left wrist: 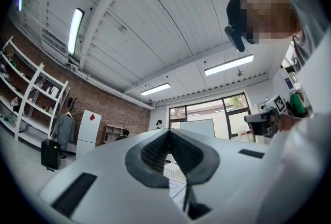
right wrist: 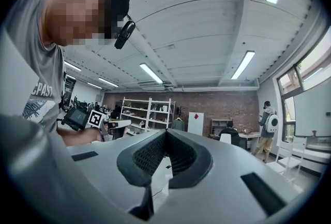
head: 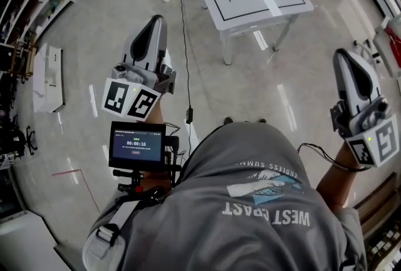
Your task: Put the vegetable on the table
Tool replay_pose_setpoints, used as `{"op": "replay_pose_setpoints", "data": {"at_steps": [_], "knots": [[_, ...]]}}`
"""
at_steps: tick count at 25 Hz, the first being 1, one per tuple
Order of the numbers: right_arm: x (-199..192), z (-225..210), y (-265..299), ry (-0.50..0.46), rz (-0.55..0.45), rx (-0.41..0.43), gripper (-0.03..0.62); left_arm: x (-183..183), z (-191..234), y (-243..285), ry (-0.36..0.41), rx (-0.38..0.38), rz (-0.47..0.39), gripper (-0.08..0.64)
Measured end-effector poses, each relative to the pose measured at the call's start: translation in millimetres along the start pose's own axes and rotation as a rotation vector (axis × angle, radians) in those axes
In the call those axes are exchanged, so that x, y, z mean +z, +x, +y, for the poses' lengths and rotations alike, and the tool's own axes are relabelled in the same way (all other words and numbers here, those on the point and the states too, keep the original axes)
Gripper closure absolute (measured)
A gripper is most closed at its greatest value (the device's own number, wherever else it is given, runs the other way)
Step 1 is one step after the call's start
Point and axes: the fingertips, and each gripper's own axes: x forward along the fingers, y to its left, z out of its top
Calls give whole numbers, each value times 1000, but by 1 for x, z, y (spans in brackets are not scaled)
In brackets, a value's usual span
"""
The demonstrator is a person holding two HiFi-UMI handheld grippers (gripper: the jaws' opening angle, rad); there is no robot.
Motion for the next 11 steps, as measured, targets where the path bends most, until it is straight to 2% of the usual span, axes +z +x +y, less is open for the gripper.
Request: {"op": "replay_pose_setpoints", "data": {"at_steps": [7, 11], "knots": [[2, 20, 8, -37, 27, -10, 586, -16, -9, -3, -28, -54, 22, 554], [1, 12, 5, -35, 36, -19, 586, -22, -18, 5, -38, -74, 37, 554]]}}
